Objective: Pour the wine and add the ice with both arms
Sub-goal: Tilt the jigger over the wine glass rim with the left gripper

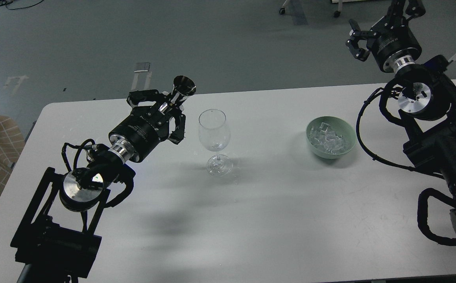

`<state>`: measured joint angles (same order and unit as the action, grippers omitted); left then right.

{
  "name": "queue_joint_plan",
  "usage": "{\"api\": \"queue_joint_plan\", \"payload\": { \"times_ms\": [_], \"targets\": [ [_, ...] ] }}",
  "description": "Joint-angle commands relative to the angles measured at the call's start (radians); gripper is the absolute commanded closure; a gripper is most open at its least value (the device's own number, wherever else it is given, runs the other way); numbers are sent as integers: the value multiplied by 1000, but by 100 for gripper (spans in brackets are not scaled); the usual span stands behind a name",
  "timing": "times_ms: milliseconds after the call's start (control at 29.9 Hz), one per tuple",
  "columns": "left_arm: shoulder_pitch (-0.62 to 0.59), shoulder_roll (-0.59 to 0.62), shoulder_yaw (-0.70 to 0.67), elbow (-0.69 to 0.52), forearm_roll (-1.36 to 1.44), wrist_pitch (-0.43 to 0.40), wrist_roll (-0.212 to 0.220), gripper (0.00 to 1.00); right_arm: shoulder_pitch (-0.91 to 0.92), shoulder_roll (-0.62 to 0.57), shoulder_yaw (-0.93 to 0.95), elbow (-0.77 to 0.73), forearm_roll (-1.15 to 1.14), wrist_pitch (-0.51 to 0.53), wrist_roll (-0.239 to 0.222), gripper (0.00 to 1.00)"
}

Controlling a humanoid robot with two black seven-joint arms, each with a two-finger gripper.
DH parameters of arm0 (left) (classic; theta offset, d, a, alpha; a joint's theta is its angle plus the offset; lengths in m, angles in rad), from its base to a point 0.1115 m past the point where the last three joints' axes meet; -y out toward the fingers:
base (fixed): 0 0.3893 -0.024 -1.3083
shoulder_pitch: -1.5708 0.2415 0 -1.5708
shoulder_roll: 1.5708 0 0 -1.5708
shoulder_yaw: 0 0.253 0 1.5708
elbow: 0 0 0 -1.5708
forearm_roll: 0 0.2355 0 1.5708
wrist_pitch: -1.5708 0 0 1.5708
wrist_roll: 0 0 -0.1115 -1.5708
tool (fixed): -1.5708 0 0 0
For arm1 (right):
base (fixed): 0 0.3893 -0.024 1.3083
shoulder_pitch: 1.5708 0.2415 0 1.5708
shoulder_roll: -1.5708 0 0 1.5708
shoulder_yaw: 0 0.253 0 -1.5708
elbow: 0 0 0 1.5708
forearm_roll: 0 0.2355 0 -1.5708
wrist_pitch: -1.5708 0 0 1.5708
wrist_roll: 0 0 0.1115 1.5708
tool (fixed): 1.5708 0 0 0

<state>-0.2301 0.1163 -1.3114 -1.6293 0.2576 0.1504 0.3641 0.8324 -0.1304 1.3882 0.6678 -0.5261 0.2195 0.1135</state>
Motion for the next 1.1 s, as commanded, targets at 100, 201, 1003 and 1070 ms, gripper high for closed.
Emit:
{"api": "queue_joint_plan", "payload": {
  "times_ms": [100,201,1003,1070],
  "targets": [
    [-9,8,3,6,89,0,3,100,-1,0,0,0,0,1,0,0],
    [-23,6,4,17,123,-11,-1,100,-1,0,0,0,0,1,0,0],
    [-71,3,90,40,250,-22,1,100,-7,-2,5,1,0,1,0,0],
    [-74,8,89,51,250,-22,1,100,-7,-3,5,1,0,1,0,0]
  ]
}}
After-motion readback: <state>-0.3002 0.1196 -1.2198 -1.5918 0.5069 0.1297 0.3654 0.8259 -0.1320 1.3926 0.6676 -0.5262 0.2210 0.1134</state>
